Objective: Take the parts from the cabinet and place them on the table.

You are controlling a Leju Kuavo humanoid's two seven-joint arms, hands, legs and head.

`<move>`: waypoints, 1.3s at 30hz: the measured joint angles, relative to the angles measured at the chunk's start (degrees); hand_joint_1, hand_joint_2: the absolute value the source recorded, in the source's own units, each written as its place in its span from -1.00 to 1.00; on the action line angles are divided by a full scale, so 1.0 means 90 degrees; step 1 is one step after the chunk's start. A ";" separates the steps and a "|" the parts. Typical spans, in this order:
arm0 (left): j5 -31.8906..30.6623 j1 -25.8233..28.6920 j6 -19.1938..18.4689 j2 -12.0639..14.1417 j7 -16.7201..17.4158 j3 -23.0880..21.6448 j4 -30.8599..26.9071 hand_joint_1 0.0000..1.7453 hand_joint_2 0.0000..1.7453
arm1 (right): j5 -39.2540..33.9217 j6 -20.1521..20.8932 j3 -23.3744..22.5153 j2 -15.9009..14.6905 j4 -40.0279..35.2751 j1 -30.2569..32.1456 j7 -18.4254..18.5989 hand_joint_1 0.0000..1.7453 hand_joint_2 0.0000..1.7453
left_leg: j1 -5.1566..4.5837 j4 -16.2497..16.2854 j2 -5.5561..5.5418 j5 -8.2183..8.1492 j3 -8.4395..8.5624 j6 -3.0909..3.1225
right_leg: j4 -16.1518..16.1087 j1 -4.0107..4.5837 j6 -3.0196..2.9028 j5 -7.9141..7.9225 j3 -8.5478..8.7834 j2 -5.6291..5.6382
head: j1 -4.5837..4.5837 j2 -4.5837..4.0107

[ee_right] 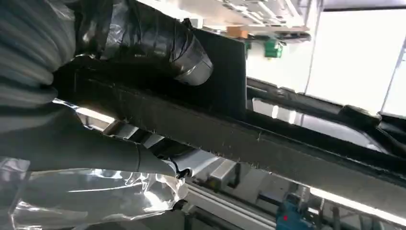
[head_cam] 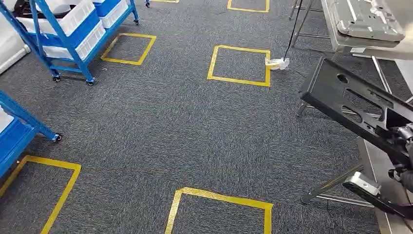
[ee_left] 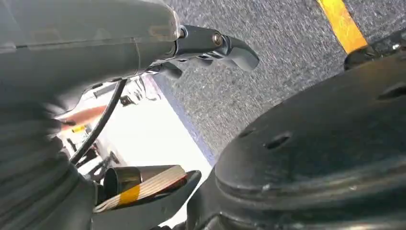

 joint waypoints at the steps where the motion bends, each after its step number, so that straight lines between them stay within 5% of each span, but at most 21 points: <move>1: 0.0010 -0.0001 0.0002 -0.0007 0.0000 -0.0002 0.0000 -1.00 1.00 | 0.0010 0.0017 -0.0029 -0.0015 0.0000 -0.0001 0.0017 1.00 1.00 | -0.0023 -0.0048 0.0106 0.0027 0.0022 0.0038 | 0.0164 0.0056 -0.0004 -0.0151 -0.0080 -0.0383 | 0.0007 0.0000; 2: 0.0022 0.0004 0.0002 -0.0007 0.0000 -0.0002 0.0000 -1.00 1.00 | 0.0032 0.0049 -0.0054 -0.0017 0.0000 -0.0008 0.0046 1.00 1.00 | -0.0032 -0.0055 0.0166 0.0050 0.0012 0.0076 | 0.0505 0.0069 0.0014 -0.0385 -0.0248 -0.0600 | 0.0007 0.0000; 4: 0.0056 0.0031 0.0007 -0.0010 0.0000 -0.0002 0.0000 -1.00 1.00 | 0.0110 0.0151 -0.0071 -0.0017 0.0007 0.0004 0.0141 1.00 1.00 | -0.0049 -0.0041 0.0338 0.0048 -0.0021 0.0075 | 0.1444 0.0048 0.0055 -0.0816 -0.0656 -0.0763 | 0.0015 0.0000; 6: 0.0114 0.0037 0.0010 -0.0015 0.0015 -0.0002 0.0000 -1.00 1.00 | 0.0177 0.0265 -0.0071 -0.0017 0.0041 0.0022 0.0240 1.00 1.00 | -0.0051 -0.0022 0.0504 0.0043 -0.0050 0.0071 | 0.1719 0.0022 0.0091 -0.0810 -0.0760 -0.0794 | 0.0015 0.0000; 8: 0.0129 0.0037 0.0012 -0.0027 0.0019 -0.0005 0.0000 -1.00 1.00 | 0.0202 0.0323 -0.0085 -0.0019 0.0075 0.0020 0.0289 1.00 1.00 | -0.0049 0.0003 0.0660 0.0018 -0.0057 0.0046 | 0.0907 -0.0001 0.0114 -0.0370 -0.0287 -0.0887 | 0.0012 0.0000; 9: 0.0131 0.0037 0.0012 -0.0029 0.0029 -0.0005 0.0000 -1.00 1.00 | 0.0207 0.0347 -0.0097 -0.0022 0.0090 0.0018 0.0301 1.00 1.00 | -0.0048 0.0031 0.0716 -0.0006 -0.0053 0.0022 | 0.0314 -0.0007 0.0121 -0.0148 0.0062 -0.1044 | 0.0012 0.0000; 10: 0.0131 0.0036 0.0012 -0.0024 0.0036 -0.0005 0.0000 -1.00 1.00 | 0.0209 0.0355 -0.0109 -0.0022 0.0114 0.0019 0.0306 1.00 1.00 | -0.0064 0.0054 0.0782 -0.0035 -0.0055 -0.0021 | -0.0038 0.0040 0.0081 -0.0225 0.0232 -0.1332 | 0.0012 0.0000; 14: 0.0131 0.0026 0.0017 -0.0027 0.0075 -0.0014 0.0002 -1.00 1.00 | 0.0216 0.0355 -0.0185 -0.0029 0.0199 0.0085 0.0321 1.00 1.00 | -0.0098 0.0059 0.1025 -0.0084 0.0008 -0.0149 | -0.0054 0.0096 -0.0080 -0.0140 0.0178 -0.1038 | 0.0002 0.0000; 15: 0.0131 0.0020 0.0017 -0.0024 0.0083 -0.0019 0.0000 -1.00 1.00 | 0.0214 0.0355 -0.0207 -0.0046 0.0211 0.0101 0.0318 1.00 1.00 | -0.0097 0.0088 0.0989 -0.0130 -0.0006 -0.0202 | -0.0103 0.0026 -0.0146 -0.0105 0.0207 -0.0970 | 0.0005 0.0000; 17: 0.0131 0.0022 0.0017 -0.0024 0.0090 -0.0041 0.0002 -1.00 1.00 | 0.0214 0.0355 -0.0257 -0.0056 0.0228 0.0110 0.0323 1.00 1.00 | -0.0046 0.0578 0.0420 -0.0484 -0.0208 -0.0247 | -0.0115 0.0034 -0.0224 -0.0080 0.0198 -0.0877 | -0.0005 0.0000; 20: 0.0131 0.0028 0.0017 -0.0029 0.0102 -0.0061 0.0002 -1.00 1.00 | 0.0214 0.0379 -0.0272 -0.0056 0.0265 0.0146 0.0325 1.00 1.00 | -0.0043 0.1989 0.0282 -0.1091 -0.0888 -0.0248 | -0.0111 0.0078 -0.0255 -0.0065 0.0172 -0.0651 | -0.0005 0.0000; 22: 0.0136 0.0015 0.0027 -0.0034 0.0109 -0.0097 0.0002 -1.00 1.00 | 0.0226 0.0462 -0.0277 -0.0056 0.0301 0.0165 0.0350 1.00 1.00 | -0.0044 0.1906 0.0275 -0.0829 -0.0877 -0.0205 | -0.0102 0.0100 -0.0258 -0.0062 0.0175 -0.0478 | -0.0005 0.0000; 24: 0.0160 0.0015 0.0036 -0.0034 0.0109 -0.0119 0.0002 -1.00 1.00 | 0.0289 0.0561 -0.0292 -0.0056 0.0330 0.0165 0.0411 1.00 1.00 | -0.0045 0.0815 0.0126 -0.0204 -0.0369 -0.0129 | -0.0079 0.0101 -0.0256 -0.0063 0.0182 -0.0301 | -0.0005 0.0000; 25: 0.0172 0.0022 0.0053 -0.0034 0.0112 -0.0124 0.0002 -1.00 1.00 | 0.0318 0.0590 -0.0306 -0.0056 0.0347 0.0168 0.0440 1.00 1.00 | -0.0045 0.0309 -0.0159 -0.0008 -0.0145 -0.0090 | -0.0075 0.0087 -0.0254 -0.0062 0.0174 -0.0233 | -0.0005 0.0000; 26: 0.0192 0.0030 0.0078 -0.0024 0.0112 -0.0129 0.0002 -1.00 1.00 | 0.0343 0.0610 -0.0313 -0.0051 0.0369 0.0161 0.0466 1.00 1.00 | -0.0026 0.0154 -0.0455 -0.0067 -0.0094 -0.0077 | -0.0043 0.0107 -0.0216 -0.0053 0.0136 -0.0164 | 0.0000 0.0000; 30: 0.0245 -0.0005 0.0095 -0.0032 0.0109 -0.0155 0.0002 -1.00 1.00 | 0.0335 0.0707 -0.0333 -0.0051 0.0491 0.0198 0.0500 1.00 1.00 | -0.0051 -0.0004 -0.0104 0.0041 -0.0027 -0.0001 | -0.0143 0.0043 -0.0009 0.0065 0.0065 0.0153 | -0.0010 0.0002; 32: 0.0250 -0.0016 0.0095 -0.0039 0.0107 -0.0155 0.0000 -1.00 1.00 | 0.0330 0.0719 -0.0379 -0.0058 0.0556 0.0197 0.0515 1.00 1.00 | -0.0038 -0.0160 0.0076 0.0123 0.0024 0.0078 | 0.0167 0.0060 -0.0013 -0.0211 -0.0065 -0.0559 | 0.0007 0.0000; 33: 0.0253 -0.0005 0.0092 -0.0046 0.0107 -0.0155 0.0002 -1.00 1.00 | 0.0333 0.0719 -0.0389 -0.0058 0.0575 0.0185 0.0520 1.00 1.00 | -0.0040 -0.0166 0.0165 0.0126 0.0021 0.0083 | 0.0561 0.0056 0.0028 -0.0454 -0.0255 -0.0707 | 0.0002 0.0000; 35: 0.0253 0.0025 0.0092 -0.0051 0.0107 -0.0155 0.0000 -1.00 1.00 | 0.0330 0.0724 -0.0389 -0.0048 0.0627 0.0219 0.0520 1.00 1.00 | -0.0042 -0.0154 0.0345 0.0113 -0.0001 0.0082 | 0.1514 0.0013 0.0102 -0.0873 -0.0689 -0.0783 | 0.0015 0.0000; 37: 0.0253 0.0030 0.0092 -0.0063 0.0109 -0.0158 0.0000 -1.00 1.00 | 0.0330 0.0733 -0.0389 -0.0039 0.0678 0.0230 0.0522 1.00 1.00 | -0.0039 -0.0135 0.0518 0.0091 -0.0011 0.0064 | 0.1616 -0.0033 0.0161 -0.0764 -0.0718 -0.0812 | 0.0012 0.0000; 39: 0.0253 0.0032 0.0088 -0.0080 0.0109 -0.0160 0.0000 -1.00 1.00 | 0.0326 0.0736 -0.0389 -0.0039 0.0704 0.0229 0.0522 1.00 1.00 | -0.0018 -0.0086 0.0670 0.0037 -0.0005 0.0015 | 0.0703 -0.0068 0.0220 -0.0282 -0.0182 -0.0926 | 0.0012 0.0000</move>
